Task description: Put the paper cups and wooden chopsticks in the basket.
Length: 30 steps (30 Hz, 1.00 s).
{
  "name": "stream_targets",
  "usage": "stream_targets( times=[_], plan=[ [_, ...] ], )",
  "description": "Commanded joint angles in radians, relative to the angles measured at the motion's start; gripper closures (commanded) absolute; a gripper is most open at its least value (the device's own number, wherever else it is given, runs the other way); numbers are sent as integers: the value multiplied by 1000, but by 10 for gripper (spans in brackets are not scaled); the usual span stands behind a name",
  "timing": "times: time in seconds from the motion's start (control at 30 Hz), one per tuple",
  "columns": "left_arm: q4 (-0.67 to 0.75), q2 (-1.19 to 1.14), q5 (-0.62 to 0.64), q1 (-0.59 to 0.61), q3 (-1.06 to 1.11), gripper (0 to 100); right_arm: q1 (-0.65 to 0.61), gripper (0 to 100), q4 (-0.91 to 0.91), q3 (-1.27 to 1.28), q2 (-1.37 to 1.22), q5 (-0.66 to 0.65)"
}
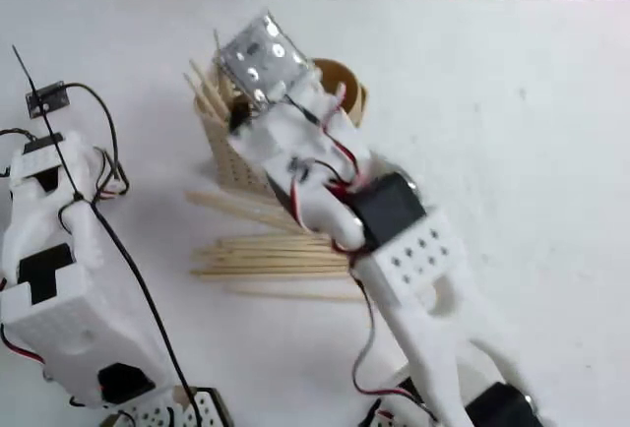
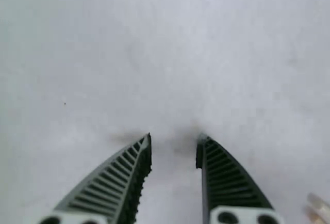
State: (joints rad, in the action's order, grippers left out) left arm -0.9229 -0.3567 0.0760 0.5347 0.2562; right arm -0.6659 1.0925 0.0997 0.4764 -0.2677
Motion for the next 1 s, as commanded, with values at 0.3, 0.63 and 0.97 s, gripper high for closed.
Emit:
stream_targets(
  times=[0.3,0.63,0.97],
  plan=[
    [-5,-4,-8,10,-29,845,-216,911,76,468,-31,-296],
    [-5,-4,-8,10,-29,845,-214,911,-177,786,-162,-454],
    [-5,-4,-8,10,-29,845,-213,915,-255,784,-315,-460]
  ],
)
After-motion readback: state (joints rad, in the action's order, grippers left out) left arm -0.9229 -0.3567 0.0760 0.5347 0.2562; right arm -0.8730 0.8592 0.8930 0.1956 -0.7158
